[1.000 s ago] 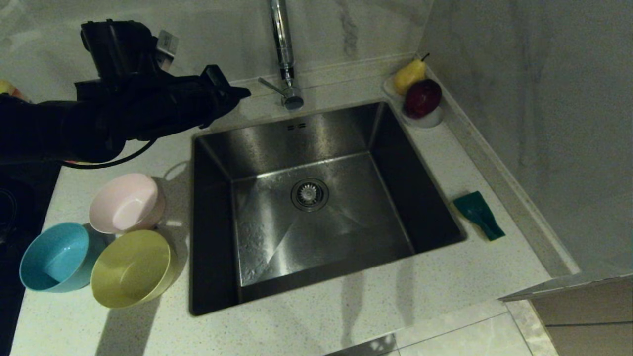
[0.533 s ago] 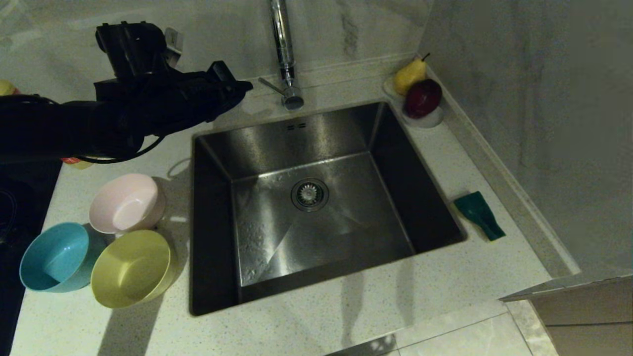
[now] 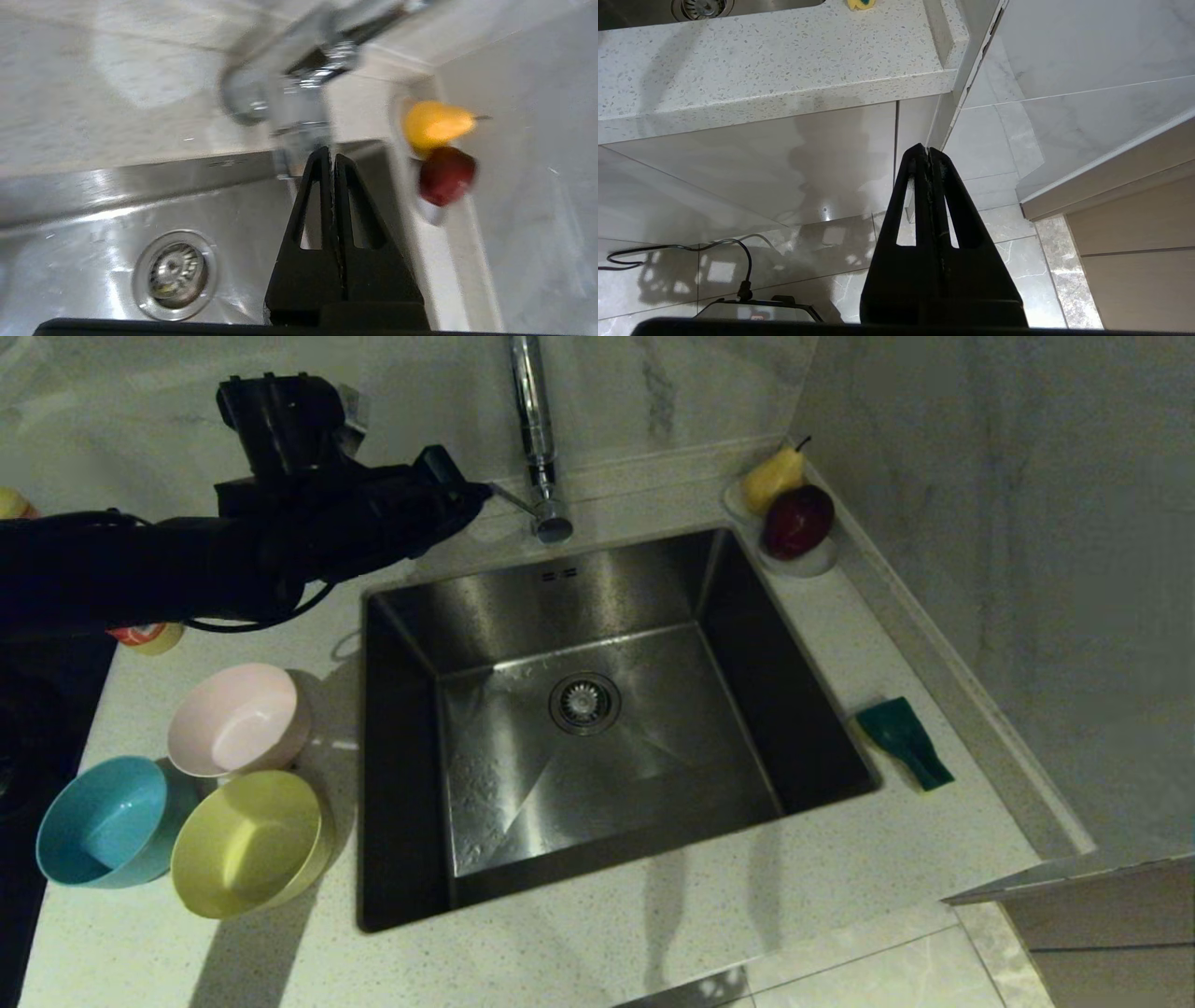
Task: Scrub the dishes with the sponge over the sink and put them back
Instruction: Turn on the faucet
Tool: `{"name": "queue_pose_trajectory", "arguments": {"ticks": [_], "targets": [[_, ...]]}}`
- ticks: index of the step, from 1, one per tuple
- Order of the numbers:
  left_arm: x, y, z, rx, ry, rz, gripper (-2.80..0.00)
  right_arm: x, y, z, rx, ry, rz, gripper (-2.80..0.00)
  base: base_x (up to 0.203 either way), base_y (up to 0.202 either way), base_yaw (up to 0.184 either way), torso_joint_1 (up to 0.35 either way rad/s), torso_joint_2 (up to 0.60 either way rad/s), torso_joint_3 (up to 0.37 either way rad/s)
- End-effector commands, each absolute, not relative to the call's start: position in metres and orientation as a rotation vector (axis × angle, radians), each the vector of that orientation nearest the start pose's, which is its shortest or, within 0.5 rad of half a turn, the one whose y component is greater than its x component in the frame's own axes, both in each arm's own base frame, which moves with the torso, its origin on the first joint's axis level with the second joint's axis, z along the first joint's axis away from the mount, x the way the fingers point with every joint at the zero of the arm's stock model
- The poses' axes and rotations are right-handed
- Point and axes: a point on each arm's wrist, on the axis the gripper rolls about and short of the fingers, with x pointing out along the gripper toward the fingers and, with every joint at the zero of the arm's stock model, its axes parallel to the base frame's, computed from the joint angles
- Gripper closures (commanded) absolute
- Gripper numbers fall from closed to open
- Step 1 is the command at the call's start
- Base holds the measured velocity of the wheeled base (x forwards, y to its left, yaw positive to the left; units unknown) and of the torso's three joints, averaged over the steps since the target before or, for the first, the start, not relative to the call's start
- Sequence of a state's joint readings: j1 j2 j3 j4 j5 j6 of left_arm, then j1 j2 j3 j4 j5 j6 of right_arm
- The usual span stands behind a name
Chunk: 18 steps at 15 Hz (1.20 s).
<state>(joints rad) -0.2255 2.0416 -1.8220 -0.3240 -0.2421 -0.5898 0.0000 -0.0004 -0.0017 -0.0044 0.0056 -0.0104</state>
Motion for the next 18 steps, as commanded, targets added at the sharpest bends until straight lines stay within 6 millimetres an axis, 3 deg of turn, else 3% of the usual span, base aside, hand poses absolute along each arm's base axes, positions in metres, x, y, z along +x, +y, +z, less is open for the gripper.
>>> {"name": "queue_pose_trajectory", "arguments": {"ticks": [1,4,11,18], "targets": [[0.418,-0.103,0.303,-0.584,0.053,-0.457,0.0,-0.023,0.0,0.077,-0.011,-0.008,0.006,0.0,0.0,0.0,0.0,0.0,0.0,0.0],[0.415,-0.102,0.299,-0.584,0.072,-0.453,0.0,-0.023,0.0,0.077,-0.011,-0.008,0.006,0.0,0.0,0.0,0.0,0.0,0.0,0.0],[0.409,-0.099,0.325,-0.583,-0.003,-0.465,0.0,-0.023,0.0,0.076,-0.011,-0.006,0.006,0.0,0.0,0.0,0.0,0.0,0.0,0.0],[0.413,-0.099,0.327,-0.574,-0.032,-0.475,0.0,-0.023,0.0,0.076,-0.011,-0.006,0.006,0.0,0.0,0.0,0.0,0.0,0.0,0.0]]}}
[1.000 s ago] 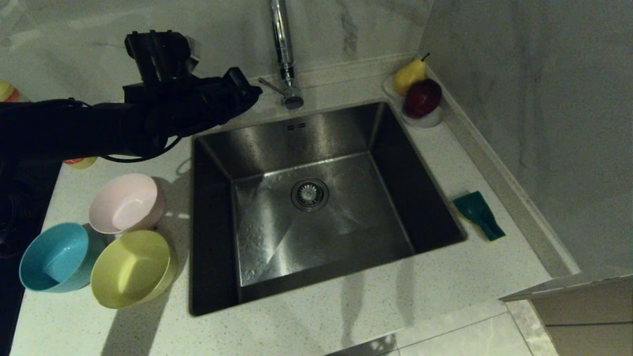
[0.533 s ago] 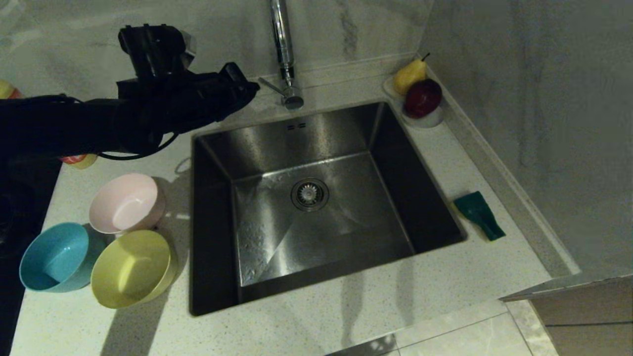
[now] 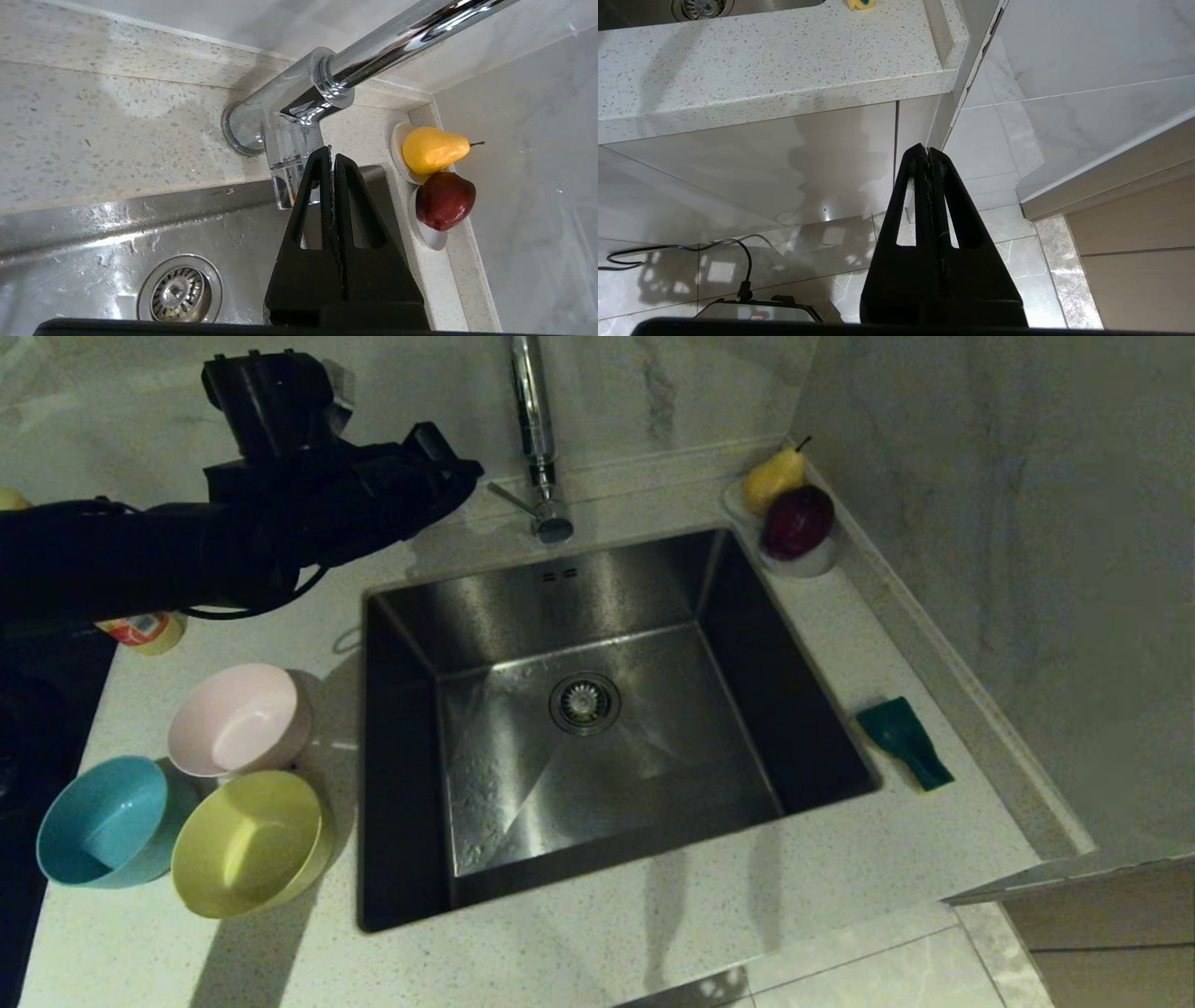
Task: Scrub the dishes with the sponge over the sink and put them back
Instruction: Turn on the faucet
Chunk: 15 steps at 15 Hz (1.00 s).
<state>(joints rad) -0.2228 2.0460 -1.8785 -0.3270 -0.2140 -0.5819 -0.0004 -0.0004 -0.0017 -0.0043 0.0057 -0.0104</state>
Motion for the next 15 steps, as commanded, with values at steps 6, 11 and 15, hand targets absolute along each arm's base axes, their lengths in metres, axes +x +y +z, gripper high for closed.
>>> {"name": "queue_pose_trajectory", "arguments": {"ticks": [6,11,15], "targets": [[0.426,-0.103,0.315,-0.565,-0.06,-0.488,0.0,-0.023,0.0,0.076,-0.011,-0.007,0.005,0.0,0.0,0.0,0.0,0.0,0.0,0.0],[0.431,-0.105,0.307,-0.523,-0.059,-0.478,0.0,-0.023,0.0,0.076,-0.011,-0.006,0.006,0.0,0.0,0.0,0.0,0.0,0.0,0.0],[0.435,-0.107,0.3,-0.525,-0.043,-0.476,0.0,-0.023,0.0,0.076,-0.011,-0.007,0.006,0.0,0.0,0.0,0.0,0.0,0.0,0.0]]}}
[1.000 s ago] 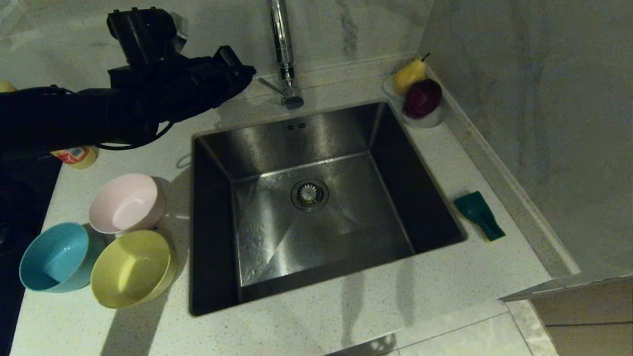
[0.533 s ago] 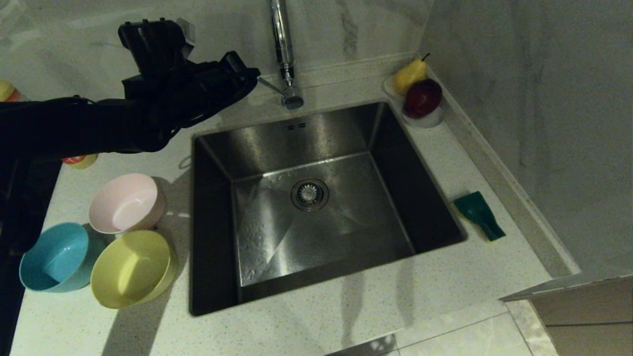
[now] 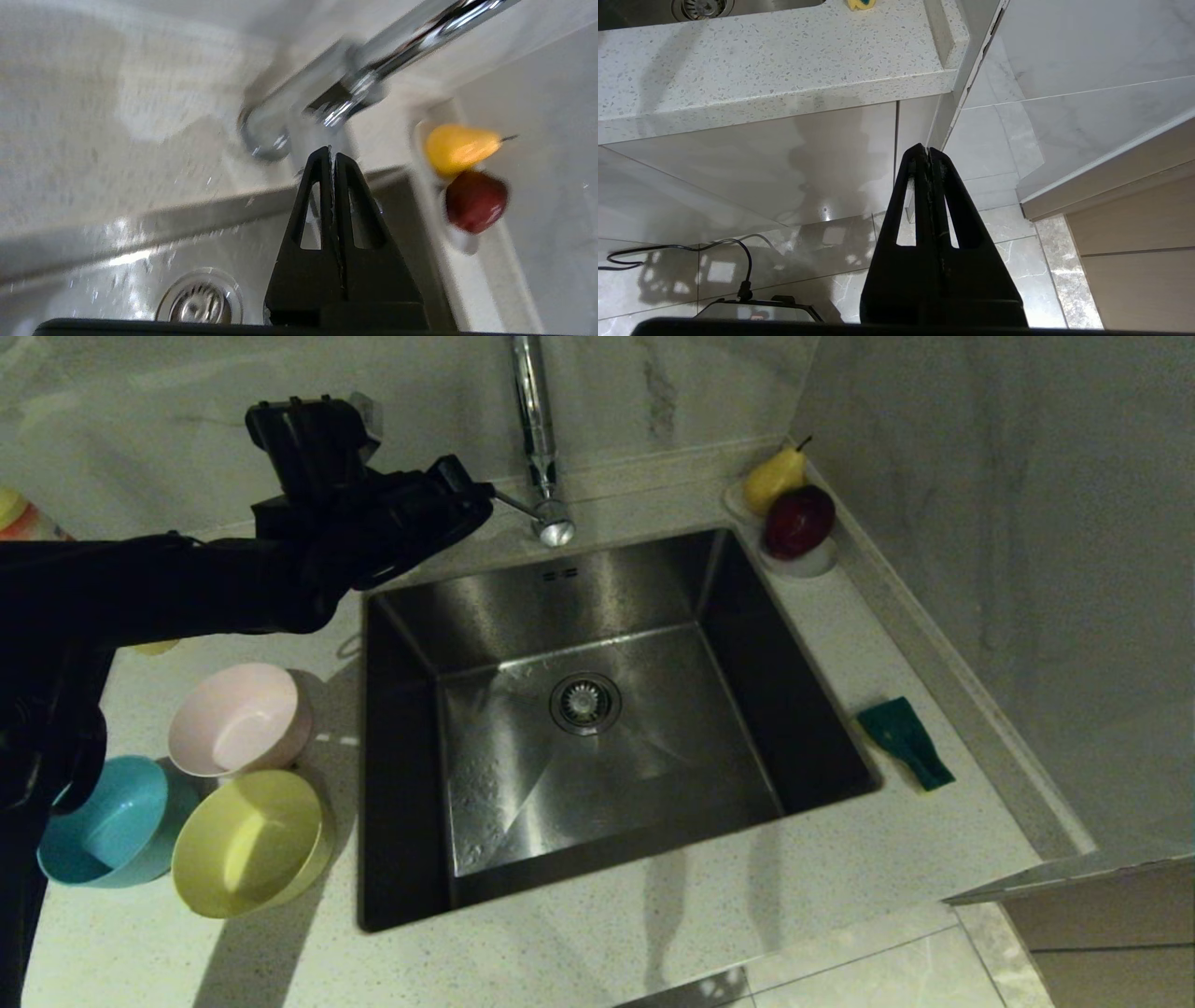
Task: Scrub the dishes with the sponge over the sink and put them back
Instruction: Turn on the faucet
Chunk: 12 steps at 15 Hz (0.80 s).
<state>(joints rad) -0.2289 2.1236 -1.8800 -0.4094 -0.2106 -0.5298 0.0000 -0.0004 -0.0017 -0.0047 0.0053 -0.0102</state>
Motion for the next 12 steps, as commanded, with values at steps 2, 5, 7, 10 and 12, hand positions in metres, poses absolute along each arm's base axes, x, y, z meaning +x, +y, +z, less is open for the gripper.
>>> {"name": "queue_pose_trajectory", "arguments": {"ticks": [2,5,7,10,12], "targets": [[0.435,-0.107,0.301,-0.529,-0.039,-0.474,0.0,-0.023,0.0,0.076,-0.011,-0.006,0.006,0.0,0.0,0.0,0.0,0.0,0.0,0.0],[0.432,-0.106,0.304,-0.532,-0.046,-0.474,0.0,-0.023,0.0,0.076,-0.011,-0.006,0.006,0.0,0.0,0.0,0.0,0.0,0.0,0.0],[0.428,-0.104,0.31,-0.531,-0.059,-0.475,0.0,-0.023,0.0,0.076,-0.011,-0.006,0.006,0.0,0.0,0.0,0.0,0.0,0.0,0.0],[0.423,-0.103,0.318,-0.532,-0.074,-0.478,0.0,-0.023,0.0,0.076,-0.011,-0.006,0.006,0.0,0.0,0.0,0.0,0.0,0.0,0.0],[0.421,-0.103,0.321,-0.531,-0.083,-0.48,0.0,-0.023,0.0,0.076,-0.011,-0.007,0.006,0.0,0.0,0.0,0.0,0.0,0.0,0.0]]}}
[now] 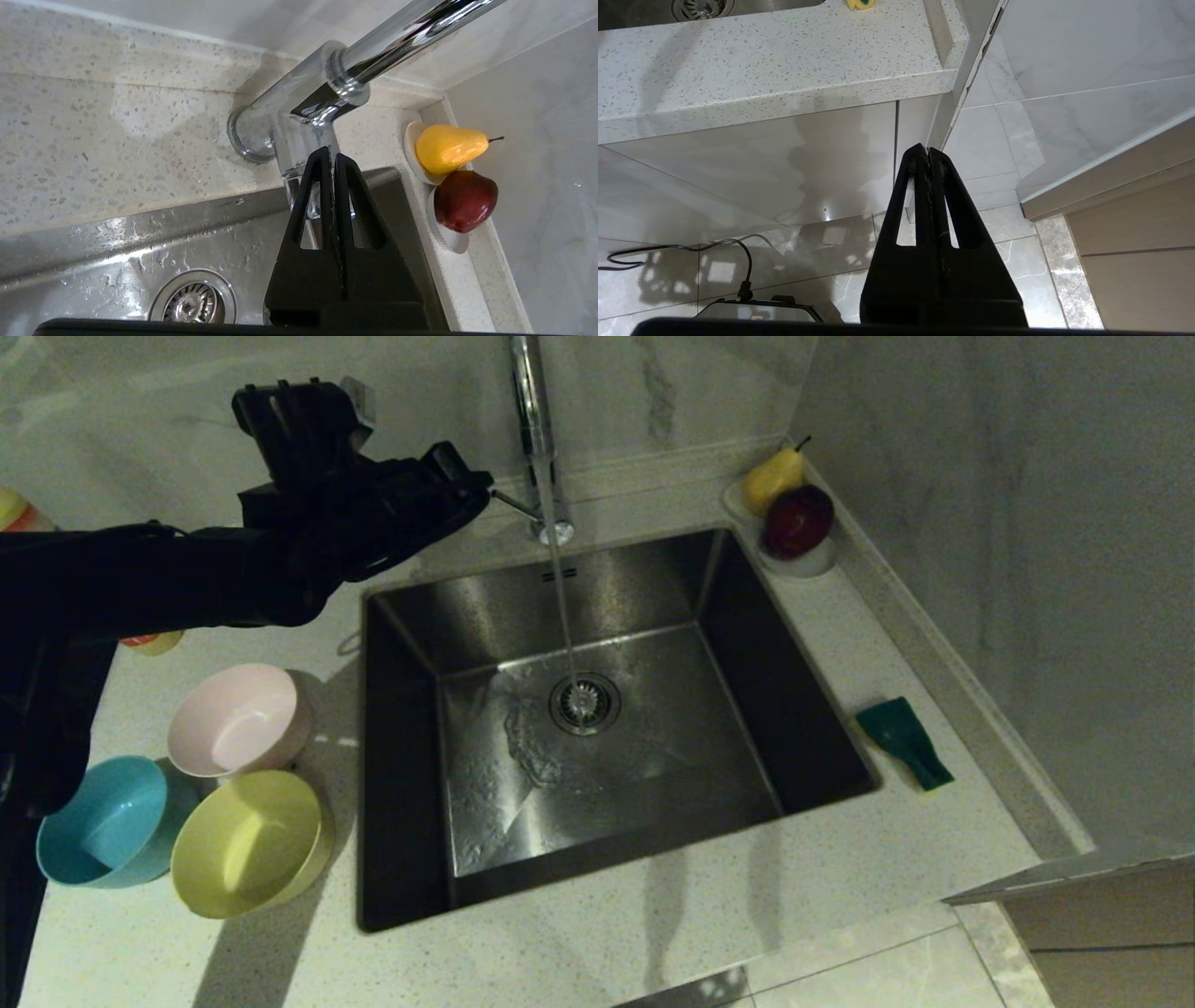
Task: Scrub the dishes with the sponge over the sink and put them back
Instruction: Turn on the faucet
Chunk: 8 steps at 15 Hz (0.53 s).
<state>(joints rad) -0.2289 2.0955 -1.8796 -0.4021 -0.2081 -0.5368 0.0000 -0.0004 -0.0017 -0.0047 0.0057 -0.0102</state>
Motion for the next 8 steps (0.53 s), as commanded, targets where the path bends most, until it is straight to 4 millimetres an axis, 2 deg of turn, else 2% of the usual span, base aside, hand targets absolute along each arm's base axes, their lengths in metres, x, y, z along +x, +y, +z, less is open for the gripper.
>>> {"name": "queue_pose_trajectory", "arguments": {"ticks": [1,8], "targets": [[0.4198,-0.1024,0.3225,-0.531,-0.086,-0.481,0.0,-0.0229,0.0002,0.0764,-0.011,-0.006,0.005,0.0,0.0,0.0,0.0,0.0,0.0,0.0],[0.4251,-0.1063,0.3126,-0.533,-0.061,-0.481,0.0,-0.0229,0.0001,0.0764,-0.011,-0.006,0.006,0.0,0.0,0.0,0.0,0.0,0.0,0.0]]}}
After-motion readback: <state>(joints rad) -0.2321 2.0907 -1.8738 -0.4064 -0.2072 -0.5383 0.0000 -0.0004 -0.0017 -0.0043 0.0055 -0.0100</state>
